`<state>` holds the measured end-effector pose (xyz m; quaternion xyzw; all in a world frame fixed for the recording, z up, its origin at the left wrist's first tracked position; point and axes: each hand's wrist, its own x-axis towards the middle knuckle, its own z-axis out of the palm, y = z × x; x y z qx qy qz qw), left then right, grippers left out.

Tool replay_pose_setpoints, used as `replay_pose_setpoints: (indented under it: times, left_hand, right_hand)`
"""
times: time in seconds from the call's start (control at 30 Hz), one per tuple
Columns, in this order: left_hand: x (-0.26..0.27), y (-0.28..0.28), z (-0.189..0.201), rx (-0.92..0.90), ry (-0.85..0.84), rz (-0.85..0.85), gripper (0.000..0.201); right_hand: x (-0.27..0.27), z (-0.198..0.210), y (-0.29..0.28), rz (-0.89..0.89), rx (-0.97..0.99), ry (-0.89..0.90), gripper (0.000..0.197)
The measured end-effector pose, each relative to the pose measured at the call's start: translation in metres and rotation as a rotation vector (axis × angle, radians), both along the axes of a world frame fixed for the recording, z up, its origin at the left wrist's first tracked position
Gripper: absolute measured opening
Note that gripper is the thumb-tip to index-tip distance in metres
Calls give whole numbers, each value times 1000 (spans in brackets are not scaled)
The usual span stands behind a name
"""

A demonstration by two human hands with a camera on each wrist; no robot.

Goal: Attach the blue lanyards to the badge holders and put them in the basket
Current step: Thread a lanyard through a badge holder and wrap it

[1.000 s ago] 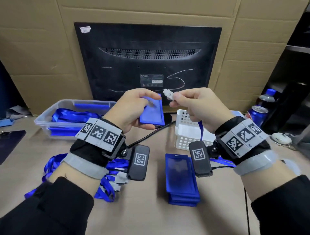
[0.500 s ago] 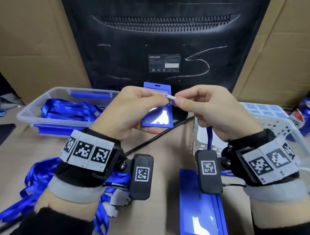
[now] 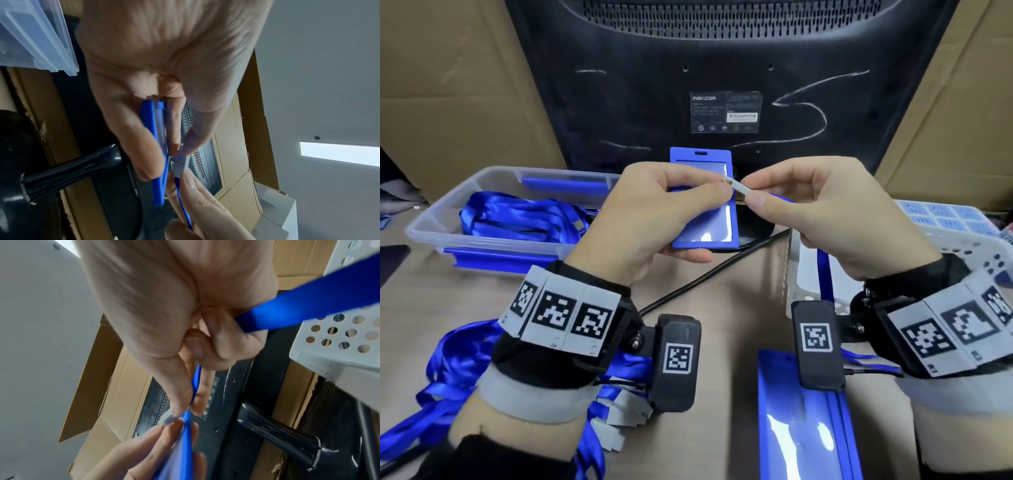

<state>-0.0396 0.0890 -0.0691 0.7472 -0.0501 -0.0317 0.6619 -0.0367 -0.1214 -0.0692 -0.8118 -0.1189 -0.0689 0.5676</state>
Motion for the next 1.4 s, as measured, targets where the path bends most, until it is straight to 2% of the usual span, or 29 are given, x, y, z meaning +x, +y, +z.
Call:
replay_pose_setpoints:
  times: [0.3,0.67,0.87,0.93,1.07,1.4]
  left_hand:
    - [-2,6,1,72,-99,-14,4]
    - [-2,10,3,86,-89,-46,6]
    - [-2,9,3,107,-101,-44,4]
    - [-3,8,3,113,-103,-47,1]
    - [-3,4,3,116,-95,-55,7]
    - [-6,4,6,72,-76,-79,7]
  right_hand:
    - [-6,6,3,84,-83,58,16]
    - [-5,4,3,36,-150,50,17]
    - [-5,4,1,73,-180,37,15]
    - [-5,4,2,112,-157,34,14]
    - [-5,4,3,166,-62,64,17]
    - [-6,6,-1,213,67,46,29]
